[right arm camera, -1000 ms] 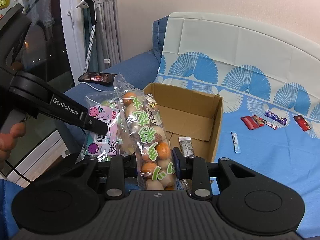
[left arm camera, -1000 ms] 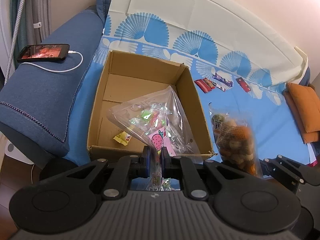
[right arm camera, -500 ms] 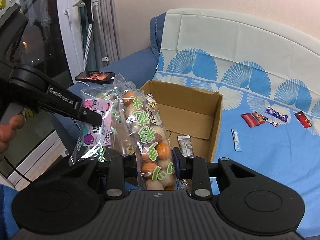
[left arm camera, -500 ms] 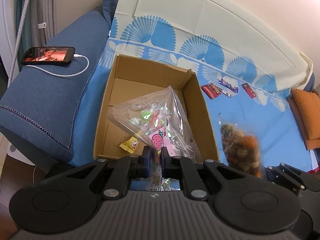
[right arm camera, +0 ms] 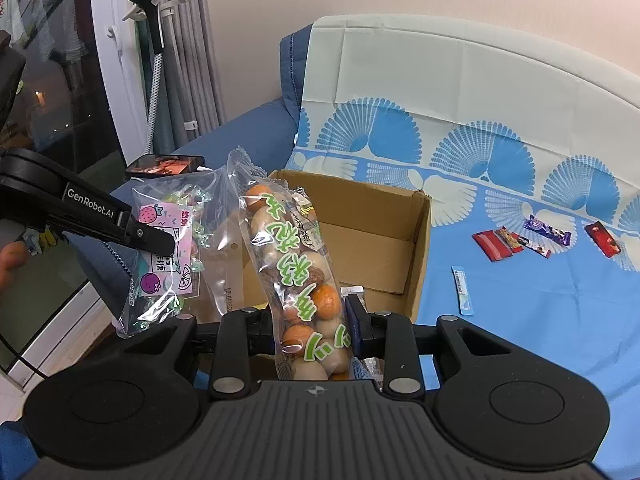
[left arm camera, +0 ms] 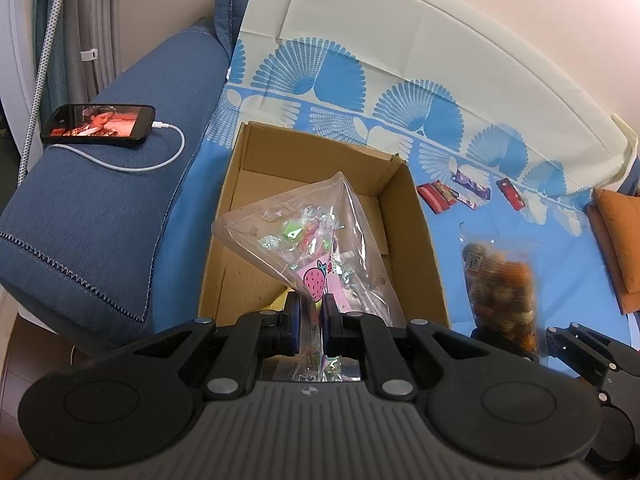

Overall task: Organize snacks
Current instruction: 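Lower both tools into the box and open them to release the bags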

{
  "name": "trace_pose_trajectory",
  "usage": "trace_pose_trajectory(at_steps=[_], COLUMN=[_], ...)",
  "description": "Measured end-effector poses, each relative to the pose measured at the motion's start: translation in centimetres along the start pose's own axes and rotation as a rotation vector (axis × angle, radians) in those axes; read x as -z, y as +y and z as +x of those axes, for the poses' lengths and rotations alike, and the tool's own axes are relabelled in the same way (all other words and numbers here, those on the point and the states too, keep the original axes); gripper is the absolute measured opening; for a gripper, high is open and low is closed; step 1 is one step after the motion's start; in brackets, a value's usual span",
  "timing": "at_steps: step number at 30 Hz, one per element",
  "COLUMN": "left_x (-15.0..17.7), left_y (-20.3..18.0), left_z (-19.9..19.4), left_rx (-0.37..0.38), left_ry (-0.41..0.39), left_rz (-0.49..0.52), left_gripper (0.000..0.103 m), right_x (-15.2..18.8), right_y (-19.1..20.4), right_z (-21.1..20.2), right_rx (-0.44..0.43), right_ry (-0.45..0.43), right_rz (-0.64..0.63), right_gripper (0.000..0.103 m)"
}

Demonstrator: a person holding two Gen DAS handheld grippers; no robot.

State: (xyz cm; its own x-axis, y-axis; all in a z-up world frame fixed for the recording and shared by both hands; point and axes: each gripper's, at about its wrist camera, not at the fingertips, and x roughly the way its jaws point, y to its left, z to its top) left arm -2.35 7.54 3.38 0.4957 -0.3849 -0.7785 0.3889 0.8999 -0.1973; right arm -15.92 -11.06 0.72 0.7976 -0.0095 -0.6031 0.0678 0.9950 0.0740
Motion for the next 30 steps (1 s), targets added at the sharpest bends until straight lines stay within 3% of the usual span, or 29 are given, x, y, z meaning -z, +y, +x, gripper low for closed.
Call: trace_pose_trajectory(at_steps=[16,30], left_x=[-4.0,-5.1], left_y=[0.8,-0.2], left_z=[5.7,13.7], left_rx=[-0.046,-0.127], left_ry=[0.030,0.088], left_rz=[0.025,0.185], left_gripper=[0.011,0.011], right_x=[-2.5,-1.9], right_y=[-1.1,-2.9], right_z=[6.9,15.5], right_rx=[0.001,-0.005], right_ry=[0.055,0.180], right_rz=[0.061,0.117], right_gripper=[0.032,0.033])
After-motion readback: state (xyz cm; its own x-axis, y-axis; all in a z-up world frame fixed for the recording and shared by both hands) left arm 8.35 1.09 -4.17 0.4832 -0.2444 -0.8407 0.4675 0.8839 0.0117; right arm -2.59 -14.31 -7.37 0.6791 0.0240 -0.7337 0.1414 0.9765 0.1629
